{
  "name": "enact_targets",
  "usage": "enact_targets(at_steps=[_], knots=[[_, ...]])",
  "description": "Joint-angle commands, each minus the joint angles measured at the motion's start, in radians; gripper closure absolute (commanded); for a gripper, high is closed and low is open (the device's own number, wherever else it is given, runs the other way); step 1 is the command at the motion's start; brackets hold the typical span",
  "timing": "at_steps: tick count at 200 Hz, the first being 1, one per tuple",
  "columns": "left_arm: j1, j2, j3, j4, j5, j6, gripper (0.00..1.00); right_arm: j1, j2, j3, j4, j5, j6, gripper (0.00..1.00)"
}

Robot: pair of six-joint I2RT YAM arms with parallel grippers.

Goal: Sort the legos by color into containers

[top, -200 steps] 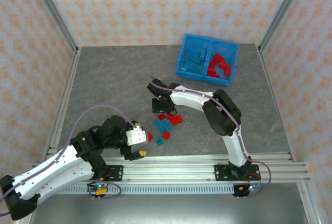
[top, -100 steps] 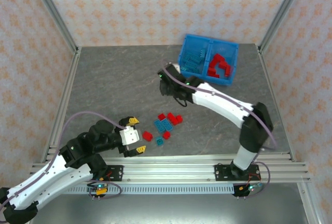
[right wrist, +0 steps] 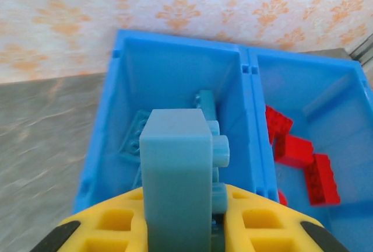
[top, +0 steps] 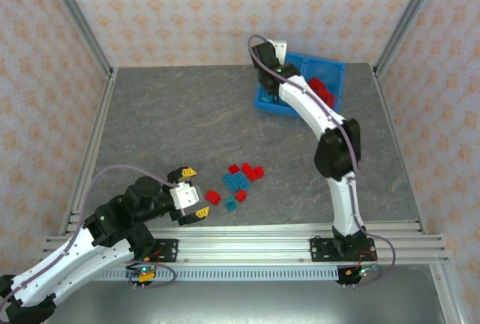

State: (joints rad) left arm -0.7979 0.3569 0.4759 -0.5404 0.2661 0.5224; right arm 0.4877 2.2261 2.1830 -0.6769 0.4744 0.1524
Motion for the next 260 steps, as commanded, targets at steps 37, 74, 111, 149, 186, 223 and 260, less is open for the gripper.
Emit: enact_targets(at_steps=[37, 74, 111, 149, 186, 223, 260], knots=[[0.008, 0.032, -0.016, 0.022, -0.059, 0.044, 0.0, -0.078, 0.256, 0.241, -0.143, -0.031, -0.093, 0.72], [0.018, 0.075, -0.013, 0.015, -0.062, 0.06, 0.0, -0.087, 0.349, 0.383, -0.183, 0.002, -0.118, 0.65], [0.024, 0.094, -0.016, 0.02, -0.062, 0.065, 0.0, -0.09, 0.32, 0.39, -0.189, -0.004, -0.124, 0.53], [0.026, 0.146, -0.024, 0.045, -0.094, 0.08, 0.0, -0.087, 0.192, 0.279, -0.207, -0.043, -0.082, 0.54], [0.028, 0.175, -0.026, 0.113, -0.178, -0.019, 0.0, -0.062, -0.105, -0.077, -0.094, -0.112, -0.031, 0.54], [0.028, 0.23, 0.08, 0.103, -0.31, -0.259, 0.01, 0.006, -0.474, -0.447, -0.034, -0.234, 0.021, 0.51], [0.023, 0.365, 0.258, -0.037, -0.357, -0.789, 0.03, 0.06, -0.879, -0.804, -0.062, -0.579, 0.07, 0.36]])
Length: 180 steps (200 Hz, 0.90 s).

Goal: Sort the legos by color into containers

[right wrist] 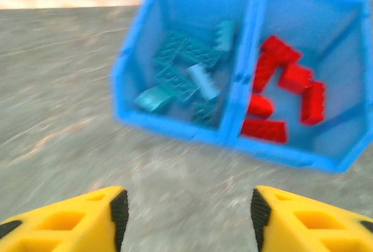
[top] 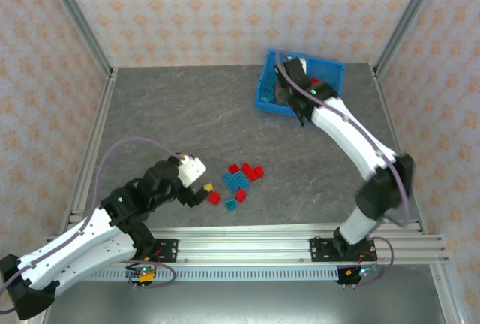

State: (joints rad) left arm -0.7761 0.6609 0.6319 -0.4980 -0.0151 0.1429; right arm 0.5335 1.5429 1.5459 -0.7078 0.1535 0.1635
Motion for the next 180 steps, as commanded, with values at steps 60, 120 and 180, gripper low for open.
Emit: enact_targets(at_steps=[60, 120, 180], knots=[[-0.011, 0.262, 0.068, -0.217, 0.028, -0.732, 0.04, 0.018, -0.735, -0.558, -0.285, -0.721, 0.136, 0.09], [-0.02, 0.497, 0.065, -0.142, 0.118, -0.697, 0.06, 0.017, -0.776, -0.655, -0.24, -0.818, 0.128, 0.01], [-0.021, 0.815, 0.136, -0.032, 0.174, -0.687, 0.24, 0.017, -0.735, -0.684, -0.159, -0.717, 0.122, 0.01]])
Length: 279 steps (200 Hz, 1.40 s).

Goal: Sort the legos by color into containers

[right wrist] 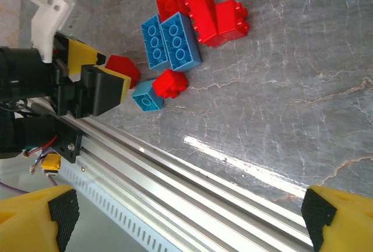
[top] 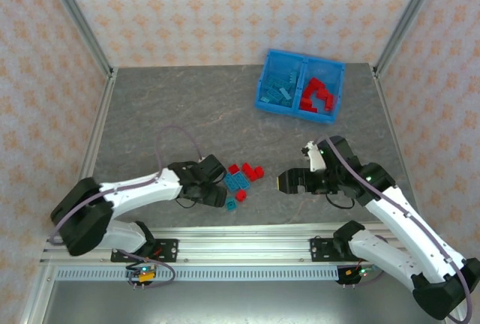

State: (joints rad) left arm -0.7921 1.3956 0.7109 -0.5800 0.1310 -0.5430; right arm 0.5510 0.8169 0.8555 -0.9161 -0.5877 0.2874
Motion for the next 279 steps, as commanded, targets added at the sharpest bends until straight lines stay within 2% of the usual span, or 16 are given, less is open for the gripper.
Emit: enact_targets(at_steps=[1, 11, 28, 36, 57, 86, 122, 145, 155, 182, 198, 234, 279], knots=[[-0.005, 0.084, 0.058, 0.049, 0.029, -0.002, 0.24, 0.0, -0.01, 0.006, 0.049, 0.024, 0.001, 0.01], [-0.004, 0.122, 0.072, 0.038, 0.031, 0.001, 0.31, 0.0, -0.017, 0.012, 0.049, 0.02, 0.014, 0.01], [-0.005, 0.156, 0.075, 0.028, 0.006, -0.001, 0.51, 0.0, -0.03, 0.021, 0.044, 0.002, 0.027, 0.01], [-0.004, 0.158, 0.074, 0.034, 0.008, -0.009, 0.56, 0.0, -0.036, 0.02, 0.045, -0.001, 0.035, 0.01], [-0.005, 0.131, 0.07, 0.057, 0.03, -0.033, 0.59, 0.0, -0.031, 0.022, 0.023, -0.066, 0.046, 0.01], [-0.005, 0.025, 0.097, 0.04, -0.004, -0.052, 0.63, 0.0, -0.033, 0.013, 0.012, -0.175, 0.08, 0.01], [-0.012, -0.079, 0.237, 0.012, -0.081, -0.053, 0.67, 0.0, -0.096, -0.008, 0.045, -0.134, 0.118, 0.0], [-0.013, -0.029, 0.391, 0.02, -0.105, -0.004, 0.67, 0.0, -0.124, 0.001, 0.056, -0.01, 0.167, 0.0], [-0.013, 0.027, 0.474, 0.034, -0.1, 0.025, 0.67, 0.0, -0.141, 0.011, 0.051, 0.087, 0.196, 0.0], [-0.016, 0.231, 0.72, 0.107, -0.059, 0.076, 0.67, 0.001, -0.237, -0.013, 0.052, 0.508, 0.311, 0.0], [-0.022, 0.364, 0.877, 0.151, -0.063, 0.109, 0.66, 0.001, -0.259, -0.033, 0.071, 0.673, 0.37, 0.01], [-0.022, 0.711, 1.276, 0.208, -0.09, 0.192, 0.66, 0.0, -0.231, 0.0, 0.07, 0.751, 0.405, 0.03], [-0.022, 1.217, 2.012, 0.183, -0.083, 0.356, 0.66, 0.001, -0.283, -0.035, 0.066, 0.756, 0.424, 0.03]])
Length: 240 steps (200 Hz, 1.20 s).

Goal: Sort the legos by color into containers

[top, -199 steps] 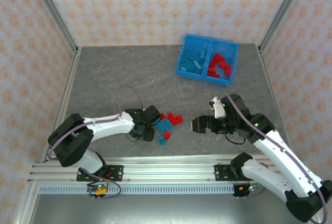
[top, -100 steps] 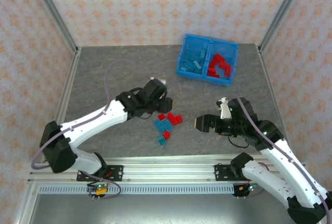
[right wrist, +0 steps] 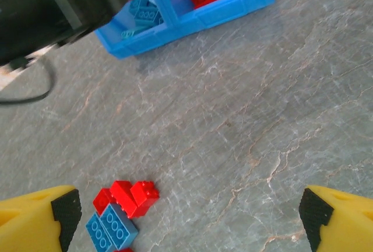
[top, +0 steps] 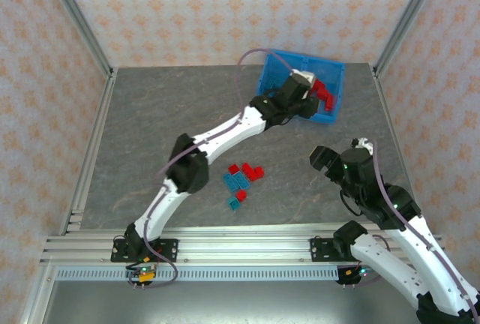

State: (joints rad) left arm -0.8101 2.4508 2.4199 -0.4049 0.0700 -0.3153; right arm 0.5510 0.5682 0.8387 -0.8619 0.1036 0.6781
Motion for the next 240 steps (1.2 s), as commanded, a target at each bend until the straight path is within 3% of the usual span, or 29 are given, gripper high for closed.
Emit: enact_targets(at_steps=[1, 17, 53, 75, 104, 124, 177, 198, 224, 240], knots=[[-0.004, 0.17, 0.317, 0.011, -0.022, 0.13, 0.66, 0.0, -0.035, -0.018, 0.012, 0.064, 0.035, 0.03], [-0.004, 0.28, 0.432, 0.116, -0.038, 0.17, 0.66, 0.0, -0.046, -0.028, 0.008, 0.06, 0.047, 0.03], [-0.006, 0.337, 0.364, 0.42, -0.109, 0.351, 0.66, 0.0, -0.045, -0.029, -0.001, 0.053, 0.039, 0.03], [-0.006, 0.389, 0.419, 0.437, -0.19, 0.401, 0.62, 0.0, -0.039, -0.029, 0.012, 0.051, 0.03, 0.03], [-0.005, 0.401, 0.416, 0.452, -0.206, 0.429, 0.38, 0.0, -0.015, -0.034, 0.033, 0.04, 0.023, 0.03], [-0.009, 0.388, 0.416, 0.435, -0.249, 0.425, 0.28, 0.0, 0.004, -0.034, 0.04, 0.033, 0.022, 0.02], [-0.052, 0.232, 0.377, 0.307, -0.307, 0.366, 0.23, 0.0, 0.013, -0.025, 0.018, 0.047, 0.013, 0.02], [-0.057, 0.045, 0.17, 0.316, -0.259, 0.255, 0.22, 0.001, 0.012, -0.02, 0.004, 0.061, 0.002, 0.02], [-0.059, -0.307, -0.411, 0.638, -0.207, 0.207, 0.22, 0.0, 0.012, -0.016, 0.033, 0.019, -0.057, 0.01], [-0.059, -0.499, -0.672, 0.707, -0.189, 0.214, 0.22, 0.0, 0.021, -0.028, 0.095, -0.054, -0.115, 0.01]])
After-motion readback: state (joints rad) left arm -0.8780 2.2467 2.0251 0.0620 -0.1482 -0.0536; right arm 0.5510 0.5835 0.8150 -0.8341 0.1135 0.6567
